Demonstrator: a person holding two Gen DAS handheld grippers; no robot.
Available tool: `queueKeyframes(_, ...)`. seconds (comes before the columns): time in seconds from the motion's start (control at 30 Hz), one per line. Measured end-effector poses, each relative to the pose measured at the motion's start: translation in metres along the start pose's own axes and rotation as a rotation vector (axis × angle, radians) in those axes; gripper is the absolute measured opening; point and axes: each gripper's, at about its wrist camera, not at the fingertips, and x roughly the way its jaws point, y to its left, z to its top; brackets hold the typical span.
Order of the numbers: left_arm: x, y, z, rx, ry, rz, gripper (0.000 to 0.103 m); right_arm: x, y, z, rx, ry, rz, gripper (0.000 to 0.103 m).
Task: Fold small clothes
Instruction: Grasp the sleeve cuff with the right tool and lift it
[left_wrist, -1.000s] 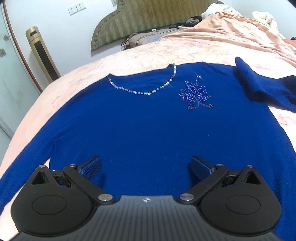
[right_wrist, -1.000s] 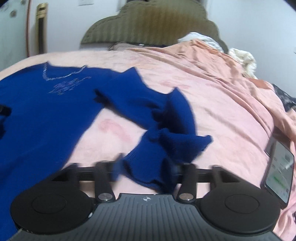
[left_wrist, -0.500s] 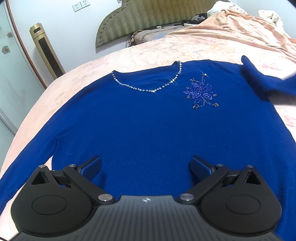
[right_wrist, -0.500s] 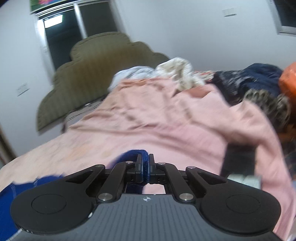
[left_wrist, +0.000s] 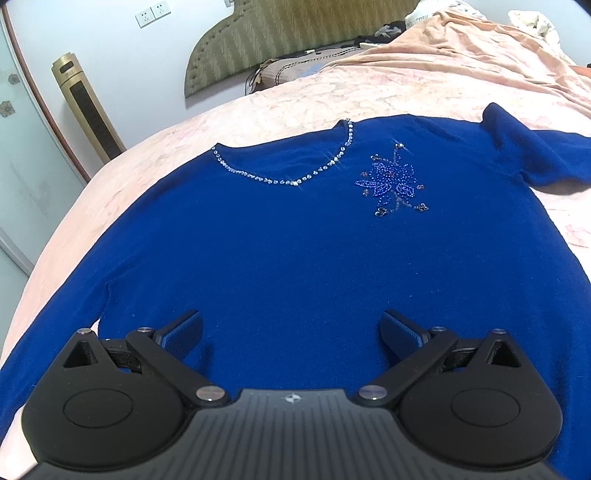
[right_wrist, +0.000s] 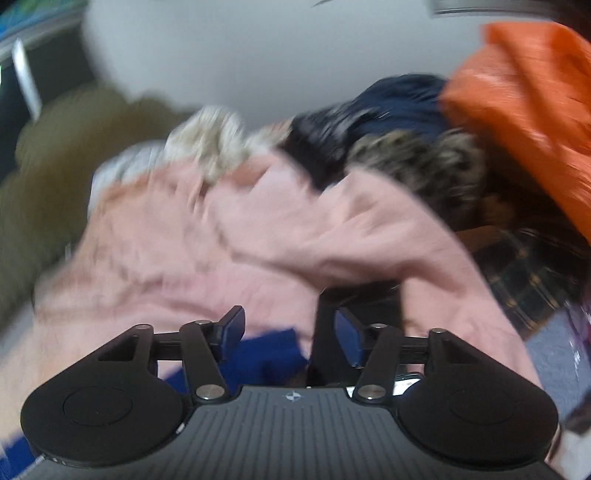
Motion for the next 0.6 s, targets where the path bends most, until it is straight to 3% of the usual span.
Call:
queueKeyframes(0.13, 0.001, -0.002, 0.000, -0.003, 0.007, -0.004, 0.103, 0.004, 0.004, -0.014, 0.048, 0.137, 0.120, 0.068)
queueKeyframes(0.23, 0.000, -0.005, 0.000, 0.009, 0.003, -0.004, 0.103, 0.017, 0.004, -0.027, 0.123, 0.213, 0.114, 0.068)
queueKeyframes(0.37, -0.002, -0.005, 0.000, 0.016, 0.003, 0.002, 0.103, 0.041, 0.005, -0.035, 0.162, 0.221, 0.086, 0.069)
queueKeyframes(0.5, -0.004, -0.005, 0.000, 0.009, 0.006, 0.001, 0.103, 0.063, 0.011, -0.031, 0.192, 0.132, 0.064, 0.066)
queueKeyframes(0.53, -0.005, -0.005, 0.000, 0.011, 0.003, 0.001, 0.103, 0.069, 0.013, -0.029, 0.197, 0.132, 0.063, 0.057)
queueKeyframes(0.6, -0.006, -0.004, 0.001, 0.012, -0.001, 0.004, 0.103, 0.077, 0.017, -0.025, 0.188, 0.162, 0.051, 0.024)
